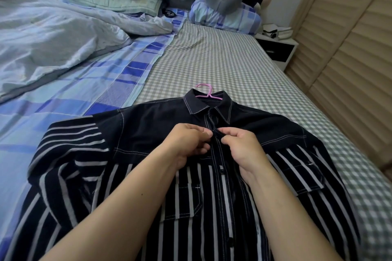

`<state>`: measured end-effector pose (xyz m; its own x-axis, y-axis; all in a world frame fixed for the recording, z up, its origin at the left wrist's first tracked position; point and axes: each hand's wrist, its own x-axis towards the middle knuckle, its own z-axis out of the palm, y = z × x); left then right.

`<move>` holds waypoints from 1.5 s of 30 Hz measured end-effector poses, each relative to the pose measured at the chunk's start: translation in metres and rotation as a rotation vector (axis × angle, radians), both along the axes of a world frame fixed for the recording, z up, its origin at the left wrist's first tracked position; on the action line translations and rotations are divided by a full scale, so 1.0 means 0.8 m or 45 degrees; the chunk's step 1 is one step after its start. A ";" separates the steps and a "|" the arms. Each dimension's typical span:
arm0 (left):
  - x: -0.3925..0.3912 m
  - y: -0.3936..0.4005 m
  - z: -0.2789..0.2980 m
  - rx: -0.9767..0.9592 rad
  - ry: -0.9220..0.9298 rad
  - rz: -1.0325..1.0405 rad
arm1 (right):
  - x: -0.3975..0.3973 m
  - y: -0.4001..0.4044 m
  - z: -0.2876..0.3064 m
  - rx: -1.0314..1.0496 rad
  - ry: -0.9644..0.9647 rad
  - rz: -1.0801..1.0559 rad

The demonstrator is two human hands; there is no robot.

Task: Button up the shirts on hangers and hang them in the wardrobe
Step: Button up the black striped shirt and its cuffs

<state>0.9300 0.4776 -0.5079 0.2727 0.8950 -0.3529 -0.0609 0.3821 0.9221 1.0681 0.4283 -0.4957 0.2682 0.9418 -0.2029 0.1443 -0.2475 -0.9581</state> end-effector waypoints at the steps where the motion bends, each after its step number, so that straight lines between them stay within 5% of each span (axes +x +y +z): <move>1: -0.001 0.000 0.002 -0.016 -0.008 -0.009 | 0.000 0.000 0.000 0.012 0.012 0.004; 14: -0.002 0.001 0.007 -0.056 -0.006 0.007 | 0.011 0.001 -0.002 0.006 0.049 0.035; 27: 0.009 -0.012 -0.005 0.329 0.272 0.063 | 0.009 -0.002 -0.003 0.033 -0.053 0.207; 31: 0.007 -0.011 -0.005 0.166 0.062 0.152 | 0.001 -0.005 -0.002 0.046 0.046 0.087; 36: 0.003 -0.005 0.004 -0.037 -0.097 0.163 | -0.004 0.005 -0.013 0.227 -0.374 -0.006; 45: 0.004 0.003 0.000 -0.011 0.042 0.071 | 0.002 0.015 -0.024 0.621 -1.008 0.144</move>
